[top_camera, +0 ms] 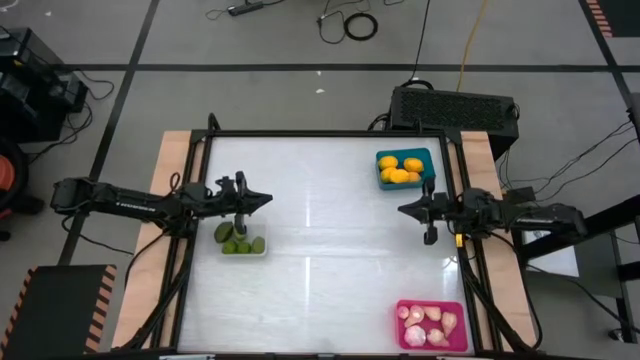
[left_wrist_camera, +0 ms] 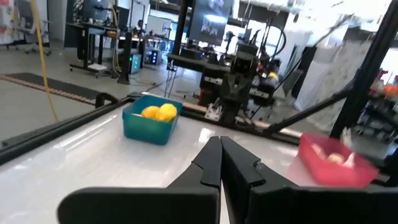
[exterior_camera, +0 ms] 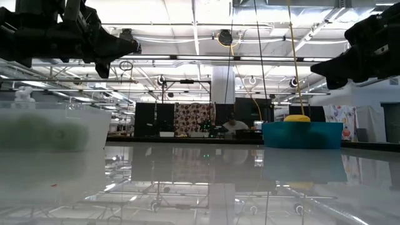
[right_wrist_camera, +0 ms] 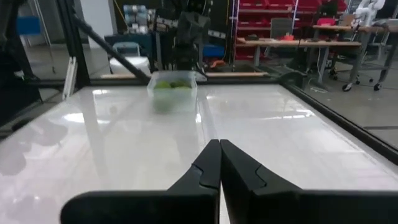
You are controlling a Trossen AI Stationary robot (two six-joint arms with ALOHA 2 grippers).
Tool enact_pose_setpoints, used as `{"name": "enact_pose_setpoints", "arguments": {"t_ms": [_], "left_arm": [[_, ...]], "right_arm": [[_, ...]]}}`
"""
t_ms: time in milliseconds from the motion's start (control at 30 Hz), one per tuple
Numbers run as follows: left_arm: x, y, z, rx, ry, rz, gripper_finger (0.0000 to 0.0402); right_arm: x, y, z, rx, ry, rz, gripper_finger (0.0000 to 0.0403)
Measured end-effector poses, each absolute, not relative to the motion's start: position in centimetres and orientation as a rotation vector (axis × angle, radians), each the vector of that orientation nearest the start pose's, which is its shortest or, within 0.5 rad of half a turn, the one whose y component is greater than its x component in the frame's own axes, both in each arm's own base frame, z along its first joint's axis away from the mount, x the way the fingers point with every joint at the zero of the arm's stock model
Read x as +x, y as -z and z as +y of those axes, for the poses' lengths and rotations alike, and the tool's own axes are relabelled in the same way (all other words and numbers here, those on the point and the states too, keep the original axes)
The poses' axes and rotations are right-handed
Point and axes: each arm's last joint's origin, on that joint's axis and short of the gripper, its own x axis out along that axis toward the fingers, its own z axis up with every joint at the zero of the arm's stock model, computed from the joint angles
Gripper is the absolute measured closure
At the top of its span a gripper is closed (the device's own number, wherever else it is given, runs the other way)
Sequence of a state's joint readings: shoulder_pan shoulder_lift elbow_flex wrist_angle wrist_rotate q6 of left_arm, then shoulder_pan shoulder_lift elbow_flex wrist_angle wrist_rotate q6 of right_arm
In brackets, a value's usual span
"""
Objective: Sort produce into baskets
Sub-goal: Return to Home Position
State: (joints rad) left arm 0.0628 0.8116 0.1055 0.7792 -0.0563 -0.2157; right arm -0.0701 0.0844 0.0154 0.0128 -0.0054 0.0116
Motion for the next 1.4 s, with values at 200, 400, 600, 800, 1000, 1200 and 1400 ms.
{"name": "enact_pose_setpoints", "arguments": {"t_ms": [200, 400, 600, 800, 1000, 1200, 1400], "left_arm": [[15.97, -18.56, 1.25, -0.151, -0.143, -0.052, 0.0398], [15.96, -18.54, 1.33, -0.15, -0.172, -0.052, 0.0398], [15.96, -18.54, 1.33, -0.15, -0.172, -0.052, 0.0398], [15.96, -18.54, 1.33, -0.15, -0.172, -0.052, 0.0398], [15.96, -18.54, 1.33, -0.15, -0.171, -0.052, 0.0398], [15.96, -18.54, 1.33, -0.15, -0.17, -0.052, 0.0398], [15.96, -18.54, 1.33, -0.15, -0.17, -0.052, 0.0398]], "right_arm": [[10.37, -16.07, -0.73, 0.025, 0.07, 0.087, 0.0403], [10.37, -16.07, -0.73, 0.019, 0.07, 0.087, 0.0403], [10.37, -16.07, -0.73, 0.018, 0.07, 0.087, 0.0403], [10.37, -16.06, -0.73, 0.018, 0.07, 0.087, 0.0403], [10.37, -16.06, -0.73, 0.017, 0.07, 0.087, 0.0403], [10.37, -16.08, -0.73, 0.018, 0.071, 0.086, 0.0403], [10.37, -16.08, -0.73, 0.018, 0.071, 0.086, 0.0403]]}}
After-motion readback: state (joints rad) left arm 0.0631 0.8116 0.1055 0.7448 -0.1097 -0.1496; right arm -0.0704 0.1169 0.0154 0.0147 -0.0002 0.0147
